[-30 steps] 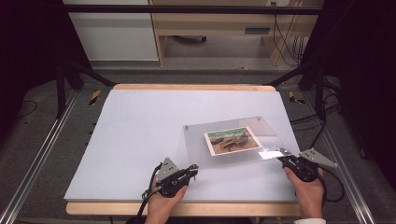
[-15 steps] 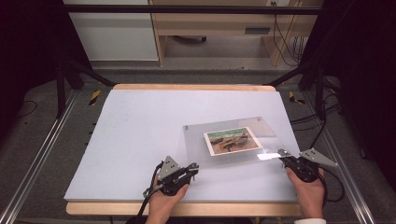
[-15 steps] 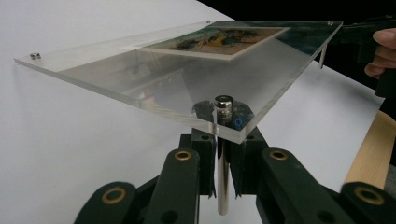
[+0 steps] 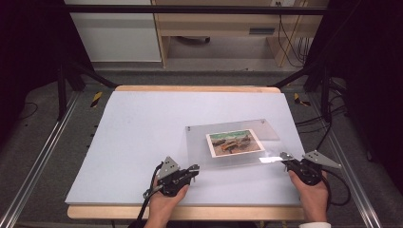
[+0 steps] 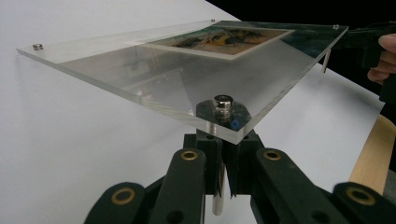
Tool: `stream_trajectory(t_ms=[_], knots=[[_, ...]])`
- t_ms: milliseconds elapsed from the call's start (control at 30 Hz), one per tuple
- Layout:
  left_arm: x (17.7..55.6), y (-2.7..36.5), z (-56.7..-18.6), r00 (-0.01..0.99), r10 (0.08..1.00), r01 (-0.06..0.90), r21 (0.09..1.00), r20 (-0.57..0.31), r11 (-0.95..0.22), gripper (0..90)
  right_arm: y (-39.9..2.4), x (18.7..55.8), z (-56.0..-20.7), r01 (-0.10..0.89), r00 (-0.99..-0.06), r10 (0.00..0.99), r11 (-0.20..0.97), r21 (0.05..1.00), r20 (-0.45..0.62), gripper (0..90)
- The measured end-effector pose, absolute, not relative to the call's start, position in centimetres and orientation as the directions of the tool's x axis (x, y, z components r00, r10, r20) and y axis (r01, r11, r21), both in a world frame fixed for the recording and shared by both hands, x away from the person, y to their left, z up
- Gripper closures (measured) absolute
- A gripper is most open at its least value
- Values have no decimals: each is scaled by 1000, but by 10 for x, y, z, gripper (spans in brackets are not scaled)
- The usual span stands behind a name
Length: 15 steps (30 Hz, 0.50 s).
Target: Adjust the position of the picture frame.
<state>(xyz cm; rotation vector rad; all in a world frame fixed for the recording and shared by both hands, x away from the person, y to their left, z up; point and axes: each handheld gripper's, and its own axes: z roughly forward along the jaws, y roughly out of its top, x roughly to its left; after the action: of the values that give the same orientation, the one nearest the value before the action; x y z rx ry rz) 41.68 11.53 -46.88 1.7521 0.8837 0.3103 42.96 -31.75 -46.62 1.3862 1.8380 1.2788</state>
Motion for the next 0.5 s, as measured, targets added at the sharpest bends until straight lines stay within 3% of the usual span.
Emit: stream_trajectory(t_ms=[500], knots=[[424,156,-437,660,731,355,929,-171,-103,823,-277,423,-437,415,-359,924,29,910,134,847]])
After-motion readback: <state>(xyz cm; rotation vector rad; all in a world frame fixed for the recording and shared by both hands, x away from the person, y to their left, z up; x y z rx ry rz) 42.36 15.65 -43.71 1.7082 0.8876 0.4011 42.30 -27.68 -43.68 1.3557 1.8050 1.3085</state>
